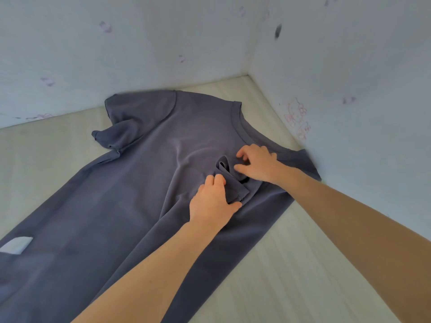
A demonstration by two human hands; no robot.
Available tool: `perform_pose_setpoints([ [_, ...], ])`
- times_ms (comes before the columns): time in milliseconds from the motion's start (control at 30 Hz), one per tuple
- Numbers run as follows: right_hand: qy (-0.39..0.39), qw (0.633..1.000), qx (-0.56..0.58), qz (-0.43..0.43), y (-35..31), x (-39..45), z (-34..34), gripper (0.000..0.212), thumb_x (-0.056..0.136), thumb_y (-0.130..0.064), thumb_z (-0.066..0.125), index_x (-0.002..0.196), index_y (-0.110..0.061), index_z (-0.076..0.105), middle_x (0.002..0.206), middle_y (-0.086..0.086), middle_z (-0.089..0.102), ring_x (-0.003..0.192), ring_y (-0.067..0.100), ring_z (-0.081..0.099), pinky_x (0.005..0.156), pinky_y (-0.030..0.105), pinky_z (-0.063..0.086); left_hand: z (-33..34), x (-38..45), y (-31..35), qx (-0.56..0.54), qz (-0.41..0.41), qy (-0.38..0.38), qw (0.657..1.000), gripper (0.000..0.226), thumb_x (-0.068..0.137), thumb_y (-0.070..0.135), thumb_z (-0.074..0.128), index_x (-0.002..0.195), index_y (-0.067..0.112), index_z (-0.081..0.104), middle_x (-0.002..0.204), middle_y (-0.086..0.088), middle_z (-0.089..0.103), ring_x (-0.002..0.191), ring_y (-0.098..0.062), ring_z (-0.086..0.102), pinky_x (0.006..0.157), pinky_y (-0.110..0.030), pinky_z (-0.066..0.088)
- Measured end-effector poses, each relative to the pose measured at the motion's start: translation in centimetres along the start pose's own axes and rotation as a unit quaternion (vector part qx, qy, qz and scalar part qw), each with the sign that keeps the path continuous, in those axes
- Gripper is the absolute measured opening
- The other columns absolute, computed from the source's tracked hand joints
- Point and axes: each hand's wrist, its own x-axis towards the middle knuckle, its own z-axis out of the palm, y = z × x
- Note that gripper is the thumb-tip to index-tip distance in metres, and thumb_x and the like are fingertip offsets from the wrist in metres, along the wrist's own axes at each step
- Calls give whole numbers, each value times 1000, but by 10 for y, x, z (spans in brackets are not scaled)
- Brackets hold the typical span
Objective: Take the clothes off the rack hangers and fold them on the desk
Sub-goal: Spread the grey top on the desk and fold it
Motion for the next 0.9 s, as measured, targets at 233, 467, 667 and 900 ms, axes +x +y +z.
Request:
perform_pose_setpoints([
  [233,109,992,-23,-61,-26,12,-4,14,97,-26,50,108,-28,60,107,-4,53,108,23,47,94,46,31,-14,8,-17,-302,-45,112,946,12,90,21,64,82,14,58,81,7,56,70,-4,53,67,-15,39],
  [467,191,972,54,-125,-72,26,-32,18,98,-24,50,109,-26,64,116,-1,57,112,26,46,95,46,37,-47,11,-45,-445,-162,187,861,11,96,22,51,96,11,49,78,7,51,71,-7,48,64,-18,44],
  [667,61,998,-28,-12,-51,33,-9,53,98,-26,47,148,-24,30,146,9,38,132,35,34,104,51,32,-36,18,-78,-473,-264,90,836,28,90,21,64,112,22,47,104,1,65,98,-21,64,91,-45,53],
  [900,39,989,-143,-7,-28,29,4,47,96,-27,49,140,-18,37,144,10,34,129,36,33,101,51,35,-49,9,-91,-398,-237,134,876,33,90,5,59,113,21,42,95,0,60,71,-26,68,76,-43,58],
])
